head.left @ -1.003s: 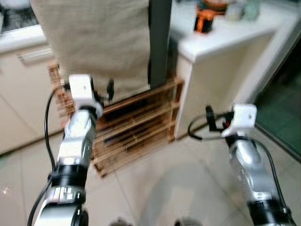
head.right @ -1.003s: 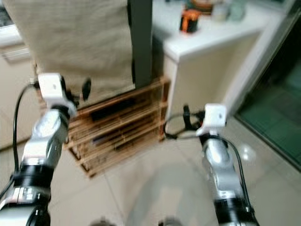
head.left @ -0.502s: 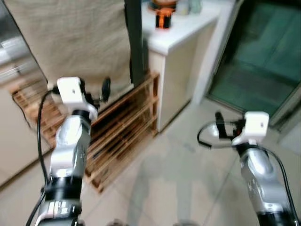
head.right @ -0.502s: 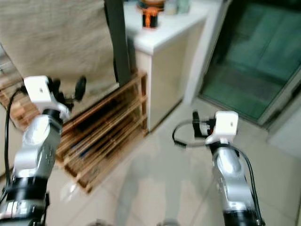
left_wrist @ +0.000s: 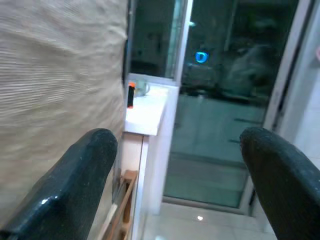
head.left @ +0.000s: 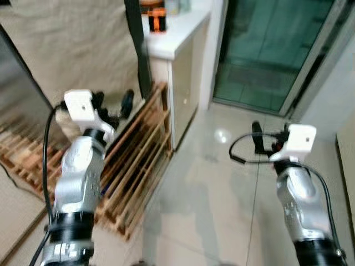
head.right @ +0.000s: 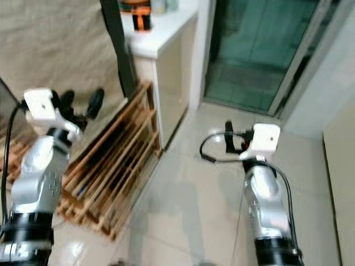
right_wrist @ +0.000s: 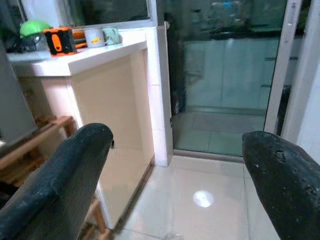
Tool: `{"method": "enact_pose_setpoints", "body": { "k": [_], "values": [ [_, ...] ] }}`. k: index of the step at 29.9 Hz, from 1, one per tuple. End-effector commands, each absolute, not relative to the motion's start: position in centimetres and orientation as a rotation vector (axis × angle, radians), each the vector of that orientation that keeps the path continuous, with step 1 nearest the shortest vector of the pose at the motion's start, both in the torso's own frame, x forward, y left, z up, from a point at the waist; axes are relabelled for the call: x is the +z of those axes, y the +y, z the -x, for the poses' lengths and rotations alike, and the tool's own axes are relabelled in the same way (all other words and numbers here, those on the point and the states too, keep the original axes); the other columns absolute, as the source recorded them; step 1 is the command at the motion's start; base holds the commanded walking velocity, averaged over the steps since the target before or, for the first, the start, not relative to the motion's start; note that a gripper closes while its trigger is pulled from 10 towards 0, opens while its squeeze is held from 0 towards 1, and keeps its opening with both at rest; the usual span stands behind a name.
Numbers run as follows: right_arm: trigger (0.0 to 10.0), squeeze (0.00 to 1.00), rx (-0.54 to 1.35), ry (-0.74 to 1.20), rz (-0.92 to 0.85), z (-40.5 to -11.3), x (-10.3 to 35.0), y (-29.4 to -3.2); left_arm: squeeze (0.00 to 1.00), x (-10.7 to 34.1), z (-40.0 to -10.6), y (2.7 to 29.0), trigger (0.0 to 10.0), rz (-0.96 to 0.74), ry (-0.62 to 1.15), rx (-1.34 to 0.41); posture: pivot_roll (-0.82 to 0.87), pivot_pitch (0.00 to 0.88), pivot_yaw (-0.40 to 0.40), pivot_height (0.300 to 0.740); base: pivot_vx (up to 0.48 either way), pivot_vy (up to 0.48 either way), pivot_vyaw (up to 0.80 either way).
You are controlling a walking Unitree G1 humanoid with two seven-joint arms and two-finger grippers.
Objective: Restocking fridge
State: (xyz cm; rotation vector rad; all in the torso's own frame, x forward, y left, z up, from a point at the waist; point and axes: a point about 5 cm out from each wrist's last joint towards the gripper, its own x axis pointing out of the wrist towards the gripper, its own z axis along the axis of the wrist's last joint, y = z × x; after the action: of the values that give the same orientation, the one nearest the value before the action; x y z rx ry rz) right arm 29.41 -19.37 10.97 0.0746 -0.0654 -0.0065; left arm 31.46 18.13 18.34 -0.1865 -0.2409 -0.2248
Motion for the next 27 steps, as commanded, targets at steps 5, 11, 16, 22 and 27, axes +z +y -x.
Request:
{"method": "enact_pose_setpoints", "body": {
  "k": [5, 11, 16, 22, 27],
  "values": [
    [10.0, 0.00, 0.045, -0.102, -0.065, -29.8, 11.6, -18.6, 0.00, 18.7, -31.2, 16.4, 10.0, 0.209, -0.247, -0.278, -0.07, 0.003, 0.055, 0.740, 0.000, 0.393, 0.00],
    [10.0, 0.00, 0.072, -0.101, -0.049, -30.4, 11.9, -18.6, 0.00, 19.1, -30.4, 16.1, 10.0, 0.178, -0.276, -0.291, -0.05, 0.007, 0.024, 0.740, 0.000, 0.000, 0.00],
    [10.0, 0.00, 0.072, -0.106, -0.053, -30.7, 12.1, -18.5, 0.00, 18.8, -30.1, 16.6, 10.0, 0.182, -0.273, -0.280, -0.05, 0.007, 0.021, 0.740, 0.000, 0.000, 0.00],
    [10.0, 0.00, 0.051, -0.124, -0.032, -28.4, 12.0, -18.9, 0.00, 16.9, -28.8, 19.7, 10.0, 0.128, -0.232, -0.168, -0.07, 0.021, 0.013, 0.740, 0.000, 0.000, 0.00],
    [10.0, 0.00, 0.045, -0.079, -0.036, -28.1, 10.9, -19.0, 0.00, 17.5, -29.9, 19.9, 10.0, 0.126, -0.248, -0.099, -0.08, 0.019, 0.005, 0.740, 0.000, 0.000, 0.00]
  ]
}}
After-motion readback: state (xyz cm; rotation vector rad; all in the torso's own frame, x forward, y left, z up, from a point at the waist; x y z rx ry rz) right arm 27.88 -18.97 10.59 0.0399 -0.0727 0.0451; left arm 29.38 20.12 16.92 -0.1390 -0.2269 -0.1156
